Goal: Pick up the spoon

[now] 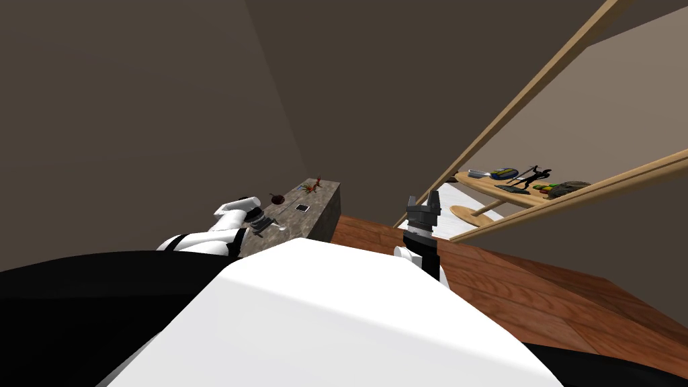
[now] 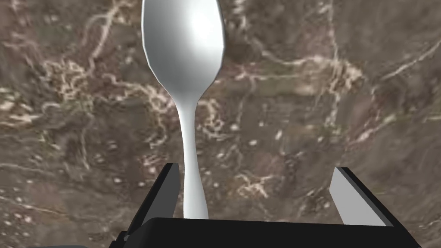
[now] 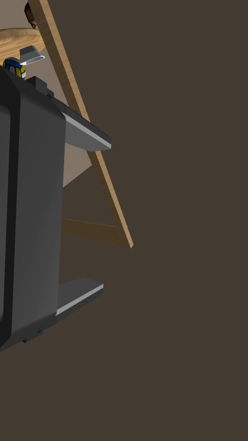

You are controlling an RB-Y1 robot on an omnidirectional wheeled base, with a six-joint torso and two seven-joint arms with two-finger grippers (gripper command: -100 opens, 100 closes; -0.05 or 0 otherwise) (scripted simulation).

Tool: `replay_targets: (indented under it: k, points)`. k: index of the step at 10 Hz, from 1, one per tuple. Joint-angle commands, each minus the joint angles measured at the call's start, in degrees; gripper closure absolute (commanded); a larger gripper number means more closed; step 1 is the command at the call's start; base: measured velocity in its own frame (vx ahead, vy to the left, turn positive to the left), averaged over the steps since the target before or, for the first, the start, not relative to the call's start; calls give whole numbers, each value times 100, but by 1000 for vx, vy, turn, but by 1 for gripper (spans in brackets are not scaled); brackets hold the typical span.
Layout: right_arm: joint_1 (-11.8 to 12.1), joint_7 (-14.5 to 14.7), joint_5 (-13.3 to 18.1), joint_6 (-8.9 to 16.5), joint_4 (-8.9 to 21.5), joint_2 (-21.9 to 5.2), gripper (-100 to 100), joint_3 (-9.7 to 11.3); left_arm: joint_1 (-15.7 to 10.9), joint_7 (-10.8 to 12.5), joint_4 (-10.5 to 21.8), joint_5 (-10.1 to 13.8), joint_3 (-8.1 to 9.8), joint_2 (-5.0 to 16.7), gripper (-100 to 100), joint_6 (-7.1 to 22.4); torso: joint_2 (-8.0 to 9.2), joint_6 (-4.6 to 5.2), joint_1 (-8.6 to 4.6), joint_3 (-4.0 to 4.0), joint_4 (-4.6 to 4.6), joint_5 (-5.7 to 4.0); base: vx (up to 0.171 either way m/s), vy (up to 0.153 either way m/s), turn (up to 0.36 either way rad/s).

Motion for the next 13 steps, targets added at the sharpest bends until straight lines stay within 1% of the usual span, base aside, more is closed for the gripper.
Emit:
replay_targets:
  k: [1,2,3,4,5,6,7,8,9,10,13]
  points:
    - [0,0,0,0,0,0,0,0,-183,-78,70,-286,171,-113,-100,33,0,0,0,0,0,0,-7,-5,23]
    - [0,0,0,0,0,0,0,0,-183,-78,70,-332,171,-113,-100,33,-2,0,0,-1,0,0,-18,0,9]
    - [0,0,0,0,0,0,0,0,-319,-127,81,-561,328,-225,-100,74,1,0,2,1,0,0,-24,-11,49]
    - [0,0,0,0,0,0,0,0,-319,-127,81,-604,328,-225,-100,74,3,-1,-1,2,1,0,-26,-11,56]
    - [0,0,0,0,0,0,0,0,-455,-177,93,-837,484,-337,-100,114,5,-1,-2,3,1,0,-20,-8,43]
    - [0,0,0,0,0,0,0,0,-455,-177,93,-876,484,-337,-100,114,3,0,-2,2,1,0,0,0,0]
    - [0,0,0,0,0,0,0,0,-591,-226,105,-1110,640,-448,-100,155,-1,0,1,0,0,0,-8,-1,6]
    - [0,0,0,0,0,0,0,0,-591,-226,105,-1148,640,-448,-100,155,-1,0,1,-1,0,1,-20,-2,19]
    - [0,0,0,0,0,0,0,0,-573,-221,108,-1093,618,-429,-100,149,2,-1,1,1,0,0,-10,-2,3]
    - [0,0,0,0,0,0,0,0,-577,-225,110,-1104,622,-431,100,151,1,-1,2,1,0,0,0,0,0]
    - [0,0,0,0,0,0,0,0,-573,-220,112,-1103,623,-429,100,152,-1,4,4,0,1,1,0,0,3]
